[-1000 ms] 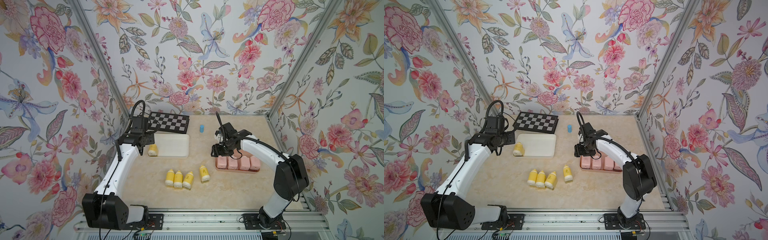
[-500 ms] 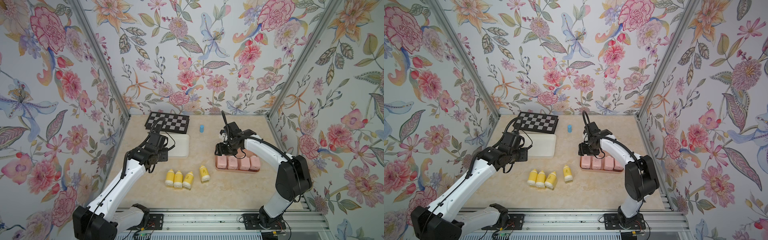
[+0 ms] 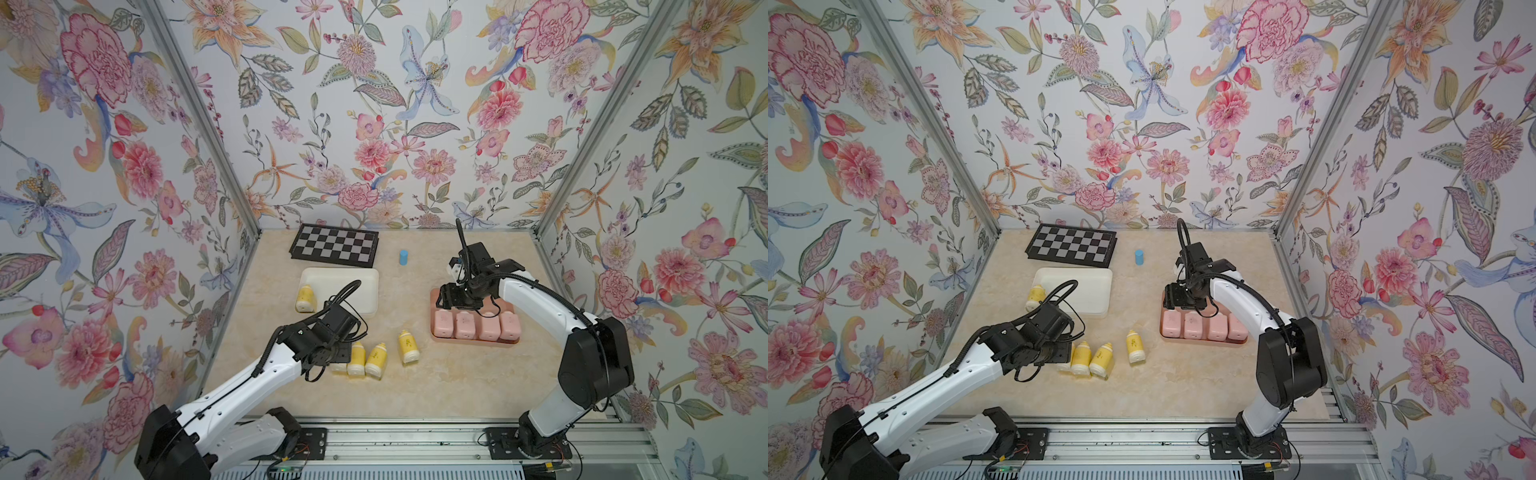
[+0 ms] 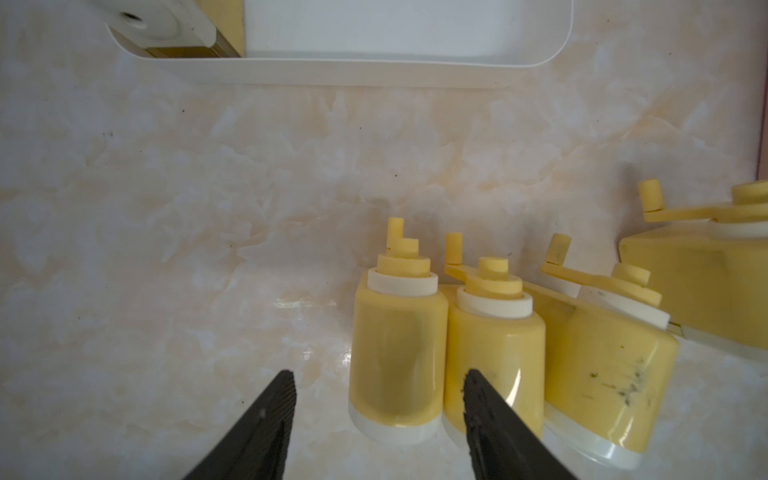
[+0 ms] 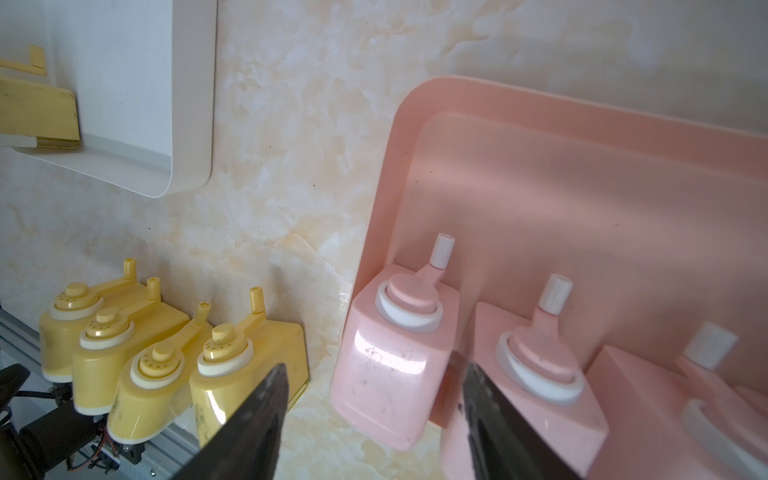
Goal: Place the pencil sharpeners by color into the storage box
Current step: Pick up the pencil sharpener from the center of the board.
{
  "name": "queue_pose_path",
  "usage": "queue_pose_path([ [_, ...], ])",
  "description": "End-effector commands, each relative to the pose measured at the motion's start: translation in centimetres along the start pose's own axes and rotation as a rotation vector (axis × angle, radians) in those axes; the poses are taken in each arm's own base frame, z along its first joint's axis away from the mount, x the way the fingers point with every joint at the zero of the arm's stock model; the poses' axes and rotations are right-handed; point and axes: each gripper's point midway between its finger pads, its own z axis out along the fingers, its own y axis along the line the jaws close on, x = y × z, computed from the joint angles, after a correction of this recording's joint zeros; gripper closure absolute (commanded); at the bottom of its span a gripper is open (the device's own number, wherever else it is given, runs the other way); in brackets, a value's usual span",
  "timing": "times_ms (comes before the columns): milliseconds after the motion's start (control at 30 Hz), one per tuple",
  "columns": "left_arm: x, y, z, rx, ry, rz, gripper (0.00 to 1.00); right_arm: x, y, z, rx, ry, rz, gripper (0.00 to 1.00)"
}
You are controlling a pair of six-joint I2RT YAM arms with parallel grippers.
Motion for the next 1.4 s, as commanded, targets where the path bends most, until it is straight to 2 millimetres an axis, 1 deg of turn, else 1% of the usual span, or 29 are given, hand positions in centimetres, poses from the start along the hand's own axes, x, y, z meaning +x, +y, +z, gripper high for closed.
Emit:
queue_pose_path([
  [0,1.3,0.2,0.2,-0.004,0.023,-0.048,0.34,0.3,0.2,-0.7,-0.019,-0.008,-0.019,0.32],
  [233,1.6,-0.6,1.2,0.012,0.047,-0.023,0.34,0.5,0.0,-0.6,-0.020,-0.002,-0.020,0.32],
  [433,2.0,-0.5,2.0,-0.005,0.065,-0.015,0.34,0.8,-0.1,-0.5,-0.019,0.002,-0.019,0.32],
  [900,2.7,0.1,3.2,-0.043,0.095,-0.007,0.37,1.0,-0.2,-0.4,-0.026,0.010,-0.024,0.32],
  [1233,2.8,0.6,4.4,-0.052,0.108,-0.019,0.47,1.2,-0.3,0.0,-0.026,0.019,-0.029,0.32],
  [1367,2.5,0.7,4.5,-0.058,0.105,-0.017,0.53,1.4,-0.4,0.2,-0.022,0.023,-0.027,0.32],
])
